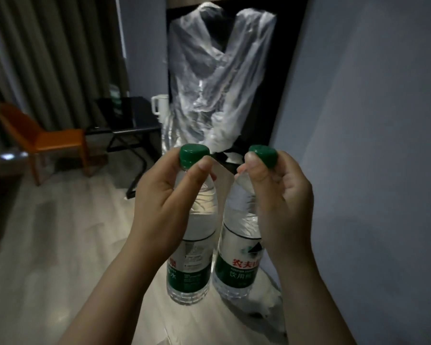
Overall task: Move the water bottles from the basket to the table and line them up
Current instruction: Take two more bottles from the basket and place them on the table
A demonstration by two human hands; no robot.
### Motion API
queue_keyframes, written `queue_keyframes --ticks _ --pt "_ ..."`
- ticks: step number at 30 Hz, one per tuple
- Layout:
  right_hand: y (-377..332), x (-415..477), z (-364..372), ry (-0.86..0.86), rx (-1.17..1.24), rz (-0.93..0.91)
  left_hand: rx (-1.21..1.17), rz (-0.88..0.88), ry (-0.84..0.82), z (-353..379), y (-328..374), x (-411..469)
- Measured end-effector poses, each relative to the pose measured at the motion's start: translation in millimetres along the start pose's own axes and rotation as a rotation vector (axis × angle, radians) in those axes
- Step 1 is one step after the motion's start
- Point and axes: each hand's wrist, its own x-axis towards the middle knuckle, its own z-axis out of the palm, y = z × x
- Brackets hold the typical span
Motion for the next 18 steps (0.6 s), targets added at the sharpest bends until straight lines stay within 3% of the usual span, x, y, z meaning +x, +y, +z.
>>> queue_keyframes --ticks 10,18 --pt "55 78 70 -0.282 0.249 -0.034 0.246 -0.001 0.247 -32 -41 55" --pt "99 113 139 -0.384 0.325 -0.017 0.328 -0.035 0.358 -73 -83 92"
